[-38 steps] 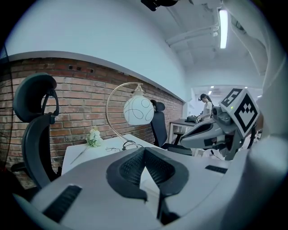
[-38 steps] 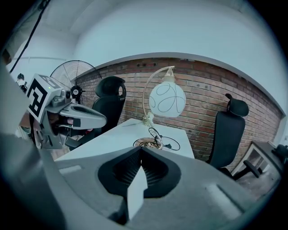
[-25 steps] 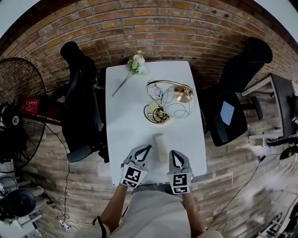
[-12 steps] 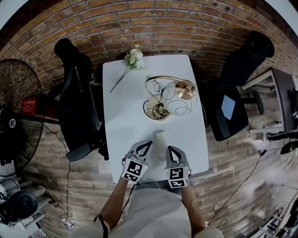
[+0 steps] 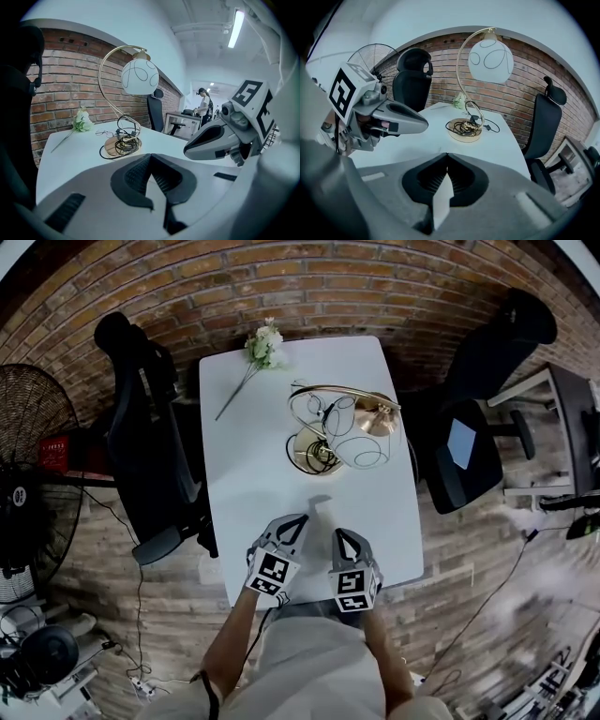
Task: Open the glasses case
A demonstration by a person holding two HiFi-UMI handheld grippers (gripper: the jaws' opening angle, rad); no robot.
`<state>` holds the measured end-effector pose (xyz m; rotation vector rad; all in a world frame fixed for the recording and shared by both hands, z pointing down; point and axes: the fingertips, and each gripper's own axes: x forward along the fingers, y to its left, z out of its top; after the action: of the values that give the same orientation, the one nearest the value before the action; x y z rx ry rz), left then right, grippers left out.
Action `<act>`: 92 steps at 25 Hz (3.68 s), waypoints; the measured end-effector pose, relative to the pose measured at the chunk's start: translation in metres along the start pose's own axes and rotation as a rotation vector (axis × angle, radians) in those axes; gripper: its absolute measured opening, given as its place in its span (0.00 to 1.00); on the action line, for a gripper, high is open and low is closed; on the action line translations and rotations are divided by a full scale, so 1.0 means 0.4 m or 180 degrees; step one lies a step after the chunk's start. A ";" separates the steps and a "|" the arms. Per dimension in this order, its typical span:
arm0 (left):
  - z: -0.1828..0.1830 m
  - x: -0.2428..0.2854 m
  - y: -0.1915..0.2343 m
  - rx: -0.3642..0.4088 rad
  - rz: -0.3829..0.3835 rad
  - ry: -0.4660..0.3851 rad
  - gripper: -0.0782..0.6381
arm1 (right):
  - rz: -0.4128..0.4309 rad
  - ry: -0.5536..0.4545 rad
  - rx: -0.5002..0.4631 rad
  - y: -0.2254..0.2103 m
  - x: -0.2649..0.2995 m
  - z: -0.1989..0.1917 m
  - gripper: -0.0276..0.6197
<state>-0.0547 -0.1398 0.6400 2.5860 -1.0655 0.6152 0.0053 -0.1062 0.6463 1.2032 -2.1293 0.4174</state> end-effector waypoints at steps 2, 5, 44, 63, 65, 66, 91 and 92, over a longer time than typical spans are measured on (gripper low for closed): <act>-0.010 0.007 0.001 0.0016 -0.0015 0.0031 0.11 | -0.0009 0.0014 0.0001 0.001 0.005 -0.002 0.05; -0.032 0.016 0.001 0.0016 -0.0046 0.0096 0.11 | -0.0020 0.0047 0.0012 0.003 0.014 -0.008 0.05; -0.143 0.097 -0.012 0.0035 -0.0202 0.0519 0.11 | 0.0133 0.0383 0.0335 0.023 0.096 -0.100 0.41; -0.165 0.122 -0.018 0.0078 -0.0250 0.0654 0.11 | 0.0169 0.0650 0.0398 0.029 0.159 -0.142 0.55; -0.167 0.125 -0.020 0.0077 -0.0261 0.0668 0.11 | 0.0186 0.0609 0.0430 0.026 0.157 -0.139 0.55; -0.168 0.127 -0.021 0.0076 -0.0266 0.0673 0.11 | 0.0197 0.0578 0.0444 0.024 0.156 -0.136 0.54; -0.174 0.144 -0.030 0.0129 -0.0296 0.0756 0.11 | 0.0305 0.0454 0.0405 0.028 0.127 -0.121 0.54; -0.173 0.145 -0.030 0.0128 -0.0295 0.0754 0.11 | 0.0308 0.0451 0.0409 0.028 0.126 -0.122 0.54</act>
<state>-0.0286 -0.1383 0.7273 2.5011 -0.8608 0.9008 -0.0042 -0.1058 0.7167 1.1084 -2.0696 0.6717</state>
